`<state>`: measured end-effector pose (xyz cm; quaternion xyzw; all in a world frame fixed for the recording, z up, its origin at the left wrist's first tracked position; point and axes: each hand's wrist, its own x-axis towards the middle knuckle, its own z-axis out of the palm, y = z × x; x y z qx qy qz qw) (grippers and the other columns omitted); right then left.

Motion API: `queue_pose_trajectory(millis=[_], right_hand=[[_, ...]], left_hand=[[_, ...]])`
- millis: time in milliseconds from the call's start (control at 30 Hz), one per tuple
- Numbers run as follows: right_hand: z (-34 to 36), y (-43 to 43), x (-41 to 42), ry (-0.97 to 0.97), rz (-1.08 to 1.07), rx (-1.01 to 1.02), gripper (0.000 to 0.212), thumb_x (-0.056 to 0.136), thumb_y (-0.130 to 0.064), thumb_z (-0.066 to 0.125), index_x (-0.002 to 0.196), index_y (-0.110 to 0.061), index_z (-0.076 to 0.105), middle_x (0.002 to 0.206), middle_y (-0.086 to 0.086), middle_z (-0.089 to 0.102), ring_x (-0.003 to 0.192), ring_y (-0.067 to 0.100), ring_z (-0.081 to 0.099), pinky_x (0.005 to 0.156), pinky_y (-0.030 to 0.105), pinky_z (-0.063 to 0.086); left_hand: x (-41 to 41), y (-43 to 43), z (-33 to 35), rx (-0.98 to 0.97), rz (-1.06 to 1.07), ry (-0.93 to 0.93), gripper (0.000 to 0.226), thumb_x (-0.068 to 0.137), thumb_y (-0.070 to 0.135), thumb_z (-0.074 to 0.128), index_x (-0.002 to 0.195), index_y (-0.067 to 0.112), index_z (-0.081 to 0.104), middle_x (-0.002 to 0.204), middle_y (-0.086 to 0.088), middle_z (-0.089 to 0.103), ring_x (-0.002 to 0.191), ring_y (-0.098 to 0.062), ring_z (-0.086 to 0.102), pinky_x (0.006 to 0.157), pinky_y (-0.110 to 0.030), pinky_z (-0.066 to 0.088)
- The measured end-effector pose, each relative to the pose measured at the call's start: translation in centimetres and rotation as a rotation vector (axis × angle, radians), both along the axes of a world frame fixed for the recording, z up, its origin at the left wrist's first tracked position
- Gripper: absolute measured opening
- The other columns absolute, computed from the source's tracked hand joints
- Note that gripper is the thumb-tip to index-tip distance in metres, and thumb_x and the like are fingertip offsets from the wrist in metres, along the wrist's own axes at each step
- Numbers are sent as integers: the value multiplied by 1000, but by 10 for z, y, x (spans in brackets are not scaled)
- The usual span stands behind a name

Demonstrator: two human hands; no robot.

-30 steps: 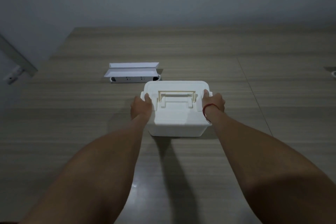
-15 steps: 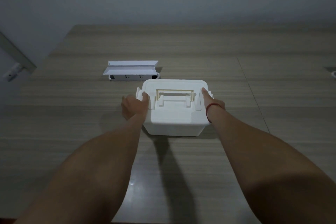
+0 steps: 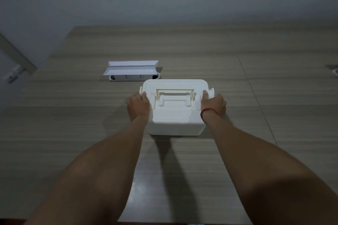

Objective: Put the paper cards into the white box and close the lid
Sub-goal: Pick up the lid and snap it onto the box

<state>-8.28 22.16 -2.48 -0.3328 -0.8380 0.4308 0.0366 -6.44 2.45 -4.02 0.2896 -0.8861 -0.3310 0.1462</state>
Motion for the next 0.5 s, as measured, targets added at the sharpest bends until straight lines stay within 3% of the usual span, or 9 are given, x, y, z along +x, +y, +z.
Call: queue_pose_trajectory(millis=[133, 200, 267, 400, 500], right_hand=[[1, -1, 0, 7, 42, 76, 39, 96, -35, 51, 110, -3, 66, 118, 23, 65, 109, 39, 61, 86, 39, 49], [3, -2, -1, 15, 19, 44, 35, 96, -33, 52, 105, -3, 68, 116, 22, 66, 107, 39, 62, 84, 38, 49], [4, -3, -3, 11, -18, -36, 33, 95, -31, 54, 111, -5, 67, 122, 20, 64, 112, 38, 60, 89, 39, 48], [9, -13, -7, -18, -55, -215, 66, 77, -53, 67, 124, -8, 58, 130, 15, 60, 121, 36, 56, 106, 46, 41], [9, -13, -9, -43, -52, -270, 82, 67, -61, 72, 125, -5, 55, 132, 15, 59, 124, 36, 54, 109, 50, 37]], left_hand=[[0, 3, 0, 7, 12, -4, 42, 98, 25, 43, 98, -10, 65, 102, -29, 67, 98, -41, 62, 78, -42, 47], [0, 5, 4, 41, 34, -29, 43, 99, 27, 42, 102, -9, 65, 107, -27, 67, 102, -40, 61, 81, -42, 48], [-2, 9, 13, 109, 90, -87, 51, 98, 38, 40, 111, -5, 64, 117, -24, 65, 108, -39, 61, 86, -41, 48], [-11, 20, 34, 254, 174, -262, 93, 80, 77, 38, 129, 0, 53, 129, -18, 60, 117, -35, 59, 91, -39, 46], [-10, 18, 29, 263, 124, -284, 95, 73, 76, 50, 132, 2, 50, 133, -16, 58, 120, -35, 58, 95, -40, 47]])
